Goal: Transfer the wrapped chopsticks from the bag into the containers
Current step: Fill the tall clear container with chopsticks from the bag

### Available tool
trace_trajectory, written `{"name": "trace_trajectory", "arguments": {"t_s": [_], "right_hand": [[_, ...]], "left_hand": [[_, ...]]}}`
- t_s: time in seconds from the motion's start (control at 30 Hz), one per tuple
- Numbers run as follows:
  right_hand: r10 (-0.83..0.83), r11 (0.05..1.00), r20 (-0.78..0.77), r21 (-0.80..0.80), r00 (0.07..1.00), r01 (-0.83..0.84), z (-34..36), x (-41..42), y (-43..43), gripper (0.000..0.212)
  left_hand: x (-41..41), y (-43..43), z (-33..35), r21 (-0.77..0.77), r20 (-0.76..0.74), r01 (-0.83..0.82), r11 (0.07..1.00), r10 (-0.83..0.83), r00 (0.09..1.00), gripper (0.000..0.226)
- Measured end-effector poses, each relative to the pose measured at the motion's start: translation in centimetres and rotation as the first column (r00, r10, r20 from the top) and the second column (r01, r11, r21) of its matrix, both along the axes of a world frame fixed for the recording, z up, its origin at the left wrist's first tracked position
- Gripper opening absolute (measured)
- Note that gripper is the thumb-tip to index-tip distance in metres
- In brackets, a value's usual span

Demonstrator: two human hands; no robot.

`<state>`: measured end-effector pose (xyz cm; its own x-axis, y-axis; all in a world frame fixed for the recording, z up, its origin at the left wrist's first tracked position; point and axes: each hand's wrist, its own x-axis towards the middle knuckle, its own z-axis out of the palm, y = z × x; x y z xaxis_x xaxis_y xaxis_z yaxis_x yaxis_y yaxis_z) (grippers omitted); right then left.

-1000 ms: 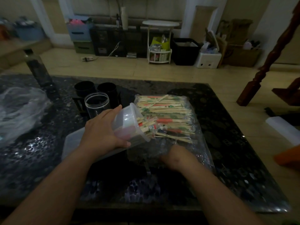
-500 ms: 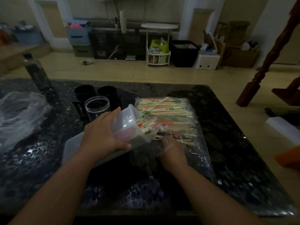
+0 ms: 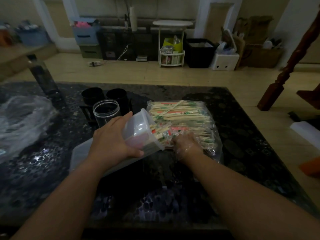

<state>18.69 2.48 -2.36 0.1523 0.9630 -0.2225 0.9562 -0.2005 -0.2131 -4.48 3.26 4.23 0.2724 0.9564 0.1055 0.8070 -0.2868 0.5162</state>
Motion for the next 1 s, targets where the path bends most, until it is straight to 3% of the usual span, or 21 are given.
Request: {"name": "trace_trajectory", "arguments": {"t_s": [0.2, 0.47, 0.77, 0.9, 1.0], "right_hand": [[0.03, 0.999, -0.156, 0.029, 0.987, -0.025, 0.4, 0.2, -0.5, 0.036], [0.009, 0.998, -0.173, -0.057, 0.985, -0.019, 0.6, -0.1, -0.6, 0.033], [-0.077, 0.995, -0.055, -0.063, 0.996, 0.073, 0.4, -0.9, -1.6, 0.037], [-0.01, 1.0, 0.072, 0.0, 0.997, 0.01, 1.2, -1.3, -2.9, 0.034], [0.003, 1.0, 0.114, -0.014, 0.993, -0.001, 1.3, -1.3, -4.1, 0.045]], "left_hand": [[-0.1, 0.0, 0.0, 0.001, -0.009, 0.012, 1.0, -0.012, 1.0, 0.129], [-0.2, 0.0, -0.2, 0.007, -0.011, 0.021, 1.0, -0.021, 1.0, 0.129], [-0.3, -0.1, -0.1, 0.008, 0.006, 0.017, 1.0, -0.017, 1.0, 0.132], [-0.4, -0.1, 0.0, 0.004, 0.008, 0.023, 1.0, -0.023, 1.0, 0.131], [-0.4, -0.1, 0.0, 0.007, 0.013, 0.026, 1.0, -0.026, 1.0, 0.129]]}}
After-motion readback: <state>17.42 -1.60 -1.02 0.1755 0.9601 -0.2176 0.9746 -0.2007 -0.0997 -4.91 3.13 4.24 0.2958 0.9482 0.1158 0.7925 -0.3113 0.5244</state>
